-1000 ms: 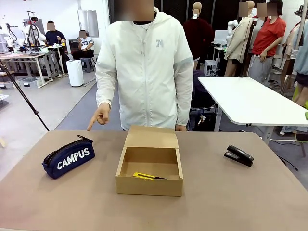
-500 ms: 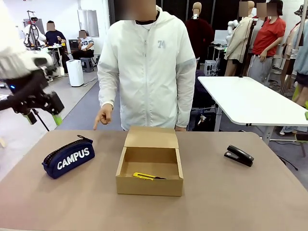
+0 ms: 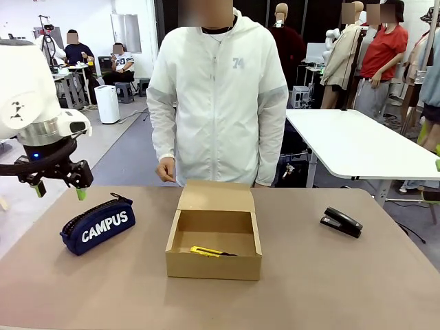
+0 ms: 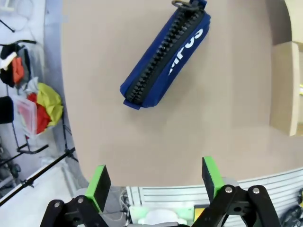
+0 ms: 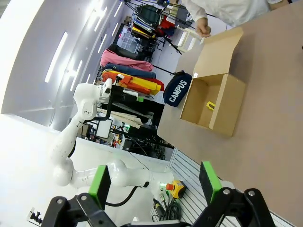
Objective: Pack the items into the box.
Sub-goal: Pick up the item indicated by the person and place it inside the Mailer Box.
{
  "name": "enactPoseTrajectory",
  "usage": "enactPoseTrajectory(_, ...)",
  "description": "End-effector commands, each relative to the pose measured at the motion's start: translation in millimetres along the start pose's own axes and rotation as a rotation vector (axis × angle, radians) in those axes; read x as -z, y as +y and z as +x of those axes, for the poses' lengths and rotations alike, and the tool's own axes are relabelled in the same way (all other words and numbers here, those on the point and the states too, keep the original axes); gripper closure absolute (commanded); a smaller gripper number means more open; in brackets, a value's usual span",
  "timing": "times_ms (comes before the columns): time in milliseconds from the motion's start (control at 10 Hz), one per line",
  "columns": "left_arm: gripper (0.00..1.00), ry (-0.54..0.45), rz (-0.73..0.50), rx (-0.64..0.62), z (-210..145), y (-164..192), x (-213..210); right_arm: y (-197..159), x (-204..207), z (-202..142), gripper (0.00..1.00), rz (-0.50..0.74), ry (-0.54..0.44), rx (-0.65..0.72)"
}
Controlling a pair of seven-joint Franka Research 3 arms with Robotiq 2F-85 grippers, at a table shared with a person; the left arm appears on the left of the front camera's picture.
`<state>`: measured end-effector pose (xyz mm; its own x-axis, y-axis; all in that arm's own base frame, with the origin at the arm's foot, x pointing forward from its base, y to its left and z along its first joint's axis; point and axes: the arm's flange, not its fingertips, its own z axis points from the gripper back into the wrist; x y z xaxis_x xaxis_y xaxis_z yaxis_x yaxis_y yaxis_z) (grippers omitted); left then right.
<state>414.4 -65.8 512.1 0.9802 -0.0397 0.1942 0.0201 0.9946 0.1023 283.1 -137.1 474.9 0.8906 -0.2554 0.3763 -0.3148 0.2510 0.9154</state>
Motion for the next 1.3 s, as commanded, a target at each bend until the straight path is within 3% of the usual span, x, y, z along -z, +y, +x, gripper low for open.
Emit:
enactPoseTrajectory(0, 0.0, 0.019, 0.051, 0.029, 2.5, -0.5, -6.9, 2.9, -1.6, 2.1, 0.0, 0.002, 0.008, -0.008)
enactPoseTrajectory(200, 0.0, 0.006, 0.012, 0.015, 0.1, -1.8, -1.3, 2.9, -1.6, 2.1, 0.0, 0.002, 0.008, -0.008)
enactPoseTrajectory(300, 0.0, -0.014, 0.027, -0.056, 14.2, -6.0, 11.5, 2.9, -1.6, 2.1, 0.0, 0.002, 0.008, -0.008)
enactPoseTrajectory(500, 0.0, 0.02, -0.067, -0.045, 59.7, -5.1, 44.3, 2.9, -1.6, 2.1, 0.0, 0.002, 0.008, -0.008)
enactPoseTrajectory(800, 0.0, 0.045, -0.047, -0.012, 87.2, -1.7, 66.1, 2.9, -1.6, 2.1, 0.0, 0.002, 0.008, -0.008)
enactPoseTrajectory(1000, 0.0, -0.003, -0.026, 0.245, 92.0, 2.7, 75.1, 2.9, -1.6, 2.1, 0.0, 0.002, 0.008, -0.008)
enactPoseTrajectory(1100, 0.0, -0.043, -0.02, 0.574, 87.6, 9.0, 80.9, 2.9, -1.6, 2.1, 0.0, 0.002, 0.008, -0.008)
enactPoseTrajectory(1200, 0.0, -0.073, 0.007, 0.759, 82.5, 14.9, 85.6, 2.9, -1.6, 2.1, 0.0, 0.002, 0.008, -0.008)
